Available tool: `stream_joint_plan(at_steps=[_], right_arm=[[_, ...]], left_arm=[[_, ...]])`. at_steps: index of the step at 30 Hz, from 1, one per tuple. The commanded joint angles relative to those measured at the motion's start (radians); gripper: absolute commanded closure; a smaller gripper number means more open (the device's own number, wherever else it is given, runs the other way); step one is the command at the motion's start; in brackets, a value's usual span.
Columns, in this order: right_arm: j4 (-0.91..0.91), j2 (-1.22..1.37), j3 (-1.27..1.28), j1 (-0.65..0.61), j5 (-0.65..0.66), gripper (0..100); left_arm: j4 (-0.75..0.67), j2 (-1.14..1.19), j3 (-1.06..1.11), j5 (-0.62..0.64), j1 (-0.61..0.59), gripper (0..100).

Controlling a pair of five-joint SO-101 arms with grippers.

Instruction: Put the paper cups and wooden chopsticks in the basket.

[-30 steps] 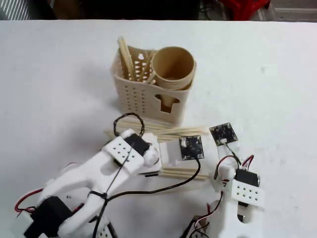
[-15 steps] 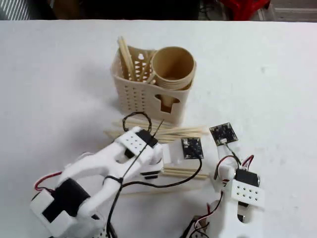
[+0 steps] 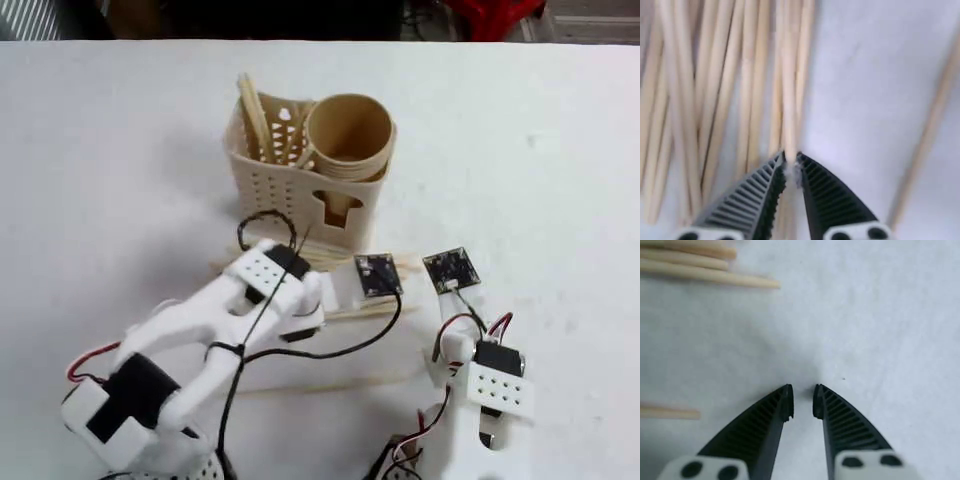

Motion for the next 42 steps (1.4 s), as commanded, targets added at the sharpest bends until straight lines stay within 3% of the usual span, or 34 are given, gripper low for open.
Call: stream_joint_plan(at_steps=[1,10,13,19,30,34,42], right_arm=[[-0.015,-0.013,-0.005,-0.001,0.009,91.4],[-0.015,-0.013,-0.005,-0.002,0.009,91.4],[-0.015,-0.013,-0.005,-0.002,0.009,91.4],[-0.015,-0.013,-0.005,-0.002,0.009,91.4],[-0.015,-0.013,-0.005,-0.002,0.009,91.4],[-0.015,-0.013,-0.005,-0.002,0.009,91.4],[-0.015,-0.013,-0.005,-0.002,0.009,91.4]], left_arm=[[0.064,-0.005,-0.043,0.009,-0.01,96],[0.089,-0.124,-0.043,0.017,-0.012,95],[0.049,-0.147,-0.043,0.018,-0.012,90],[-0.021,-0.028,-0.052,0.011,-0.012,88],[0.021,0.209,-0.216,0.015,-0.016,90],[0.026,0.173,-0.21,0.015,-0.018,98],[0.17,-0.039,-0.21,0.018,-0.019,98]])
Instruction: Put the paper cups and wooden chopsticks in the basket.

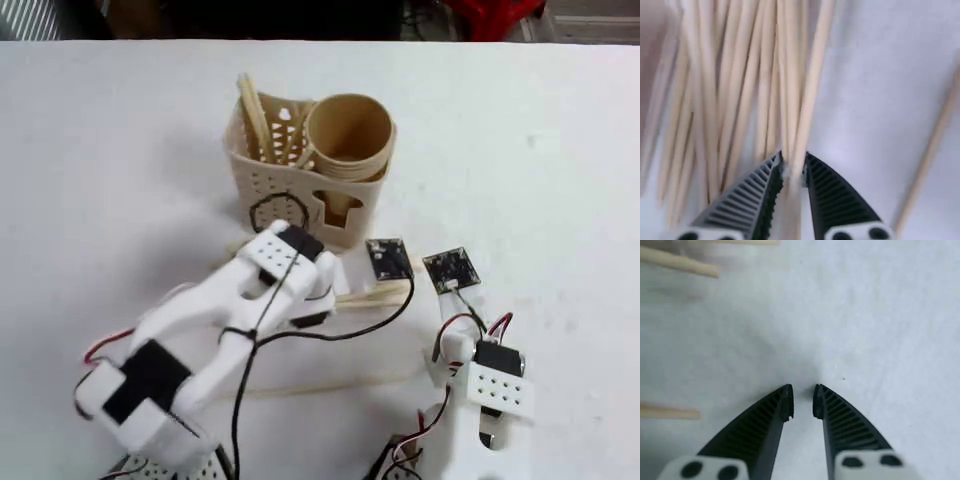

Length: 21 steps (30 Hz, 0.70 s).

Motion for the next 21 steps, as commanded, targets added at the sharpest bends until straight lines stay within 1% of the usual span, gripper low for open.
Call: stream_joint_plan(at_steps=[1,7,10,12,16,17,19,21], right_arm=[[-0.015,-0.013,-0.005,-0.002,0.009,91.4],[-0.015,-0.013,-0.005,-0.002,0.009,91.4],[-0.015,-0.013,-0.005,-0.002,0.009,91.4],[-0.015,-0.013,-0.005,-0.002,0.009,91.4],[-0.015,-0.013,-0.005,-0.002,0.009,91.4],[-0.015,-0.013,-0.005,-0.002,0.009,91.4],[-0.015,-0.013,-0.005,-0.002,0.009,91.4],[-0.015,-0.013,-0.005,-0.002,0.009,91.4]], left_arm=[[0.091,-0.16,-0.028,0.014,-0.018,98],[0.166,-0.289,-0.028,0.058,-0.024,98],[0.17,-0.329,-0.026,0.068,-0.044,98],[0.149,-0.326,-0.025,0.063,-0.067,98],[-0.009,-0.231,0.049,0.064,-0.091,97],[-0.037,-0.2,0.063,0.061,-0.091,95],[-0.051,-0.151,0.074,0.055,-0.088,91],[-0.051,-0.12,0.075,0.026,-0.085,92]])
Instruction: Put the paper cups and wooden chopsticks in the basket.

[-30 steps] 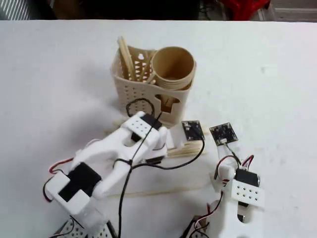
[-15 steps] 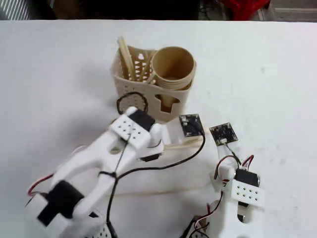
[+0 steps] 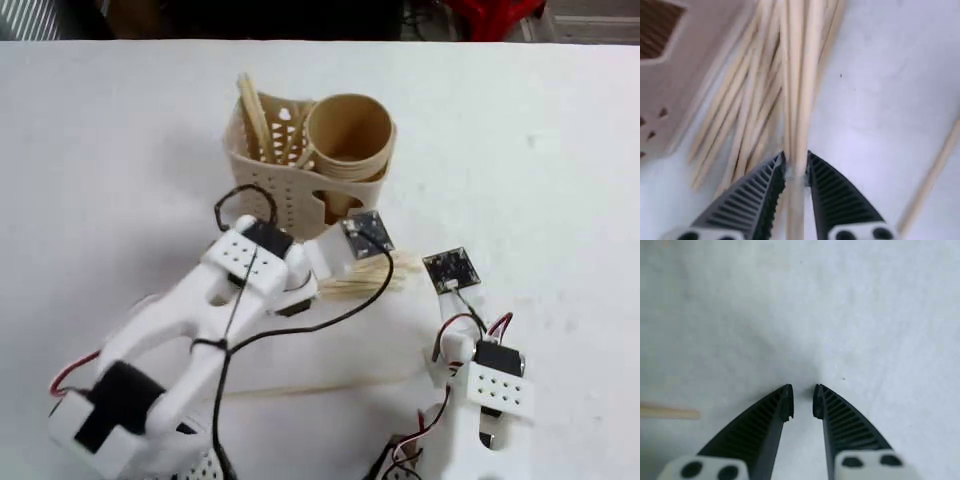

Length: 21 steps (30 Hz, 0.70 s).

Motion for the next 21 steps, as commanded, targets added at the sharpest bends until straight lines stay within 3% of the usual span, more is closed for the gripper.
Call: stream_joint_plan(at_steps=[1,13,17,21], right_arm=[[-0.015,-0.013,-0.005,-0.002,0.009,91.4],[-0.015,-0.013,-0.005,-0.002,0.009,91.4],[-0.015,-0.013,-0.005,-0.002,0.009,91.4],[-0.015,-0.013,-0.005,-0.002,0.009,91.4]], left_arm=[[-0.035,0.056,0.002,-0.034,0.001,93],[-0.038,0.068,-0.052,-0.034,-0.001,94],[-0.04,0.084,-0.084,-0.035,-0.001,87],[-0.084,0.177,-0.114,-0.041,-0.001,86]])
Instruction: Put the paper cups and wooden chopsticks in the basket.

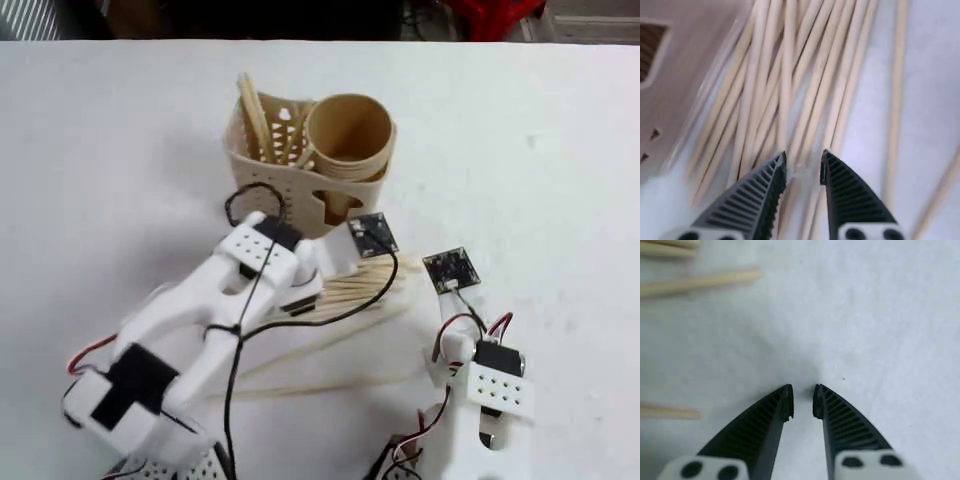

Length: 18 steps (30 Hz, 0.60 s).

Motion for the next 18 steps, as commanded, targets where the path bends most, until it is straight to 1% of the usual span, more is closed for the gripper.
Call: stream_joint_plan(at_steps=[1,3,7,13,18], right_arm=[[-0.015,-0.013,-0.005,-0.002,0.009,91.4],[-0.015,-0.013,-0.005,-0.002,0.009,91.4],[-0.015,-0.013,-0.005,-0.002,0.009,91.4],[-0.015,-0.013,-0.005,-0.002,0.009,91.4],[-0.015,-0.013,-0.005,-0.002,0.009,91.4]], left_arm=[[-0.055,0.096,-0.078,-0.014,-0.002,86],[-0.054,0.162,-0.12,-0.014,-0.002,86],[-0.031,0.243,-0.178,-0.014,-0.005,91],[-0.005,0.22,-0.184,-0.015,-0.002,97],[0.06,0.147,-0.184,-0.014,-0.002,98]])
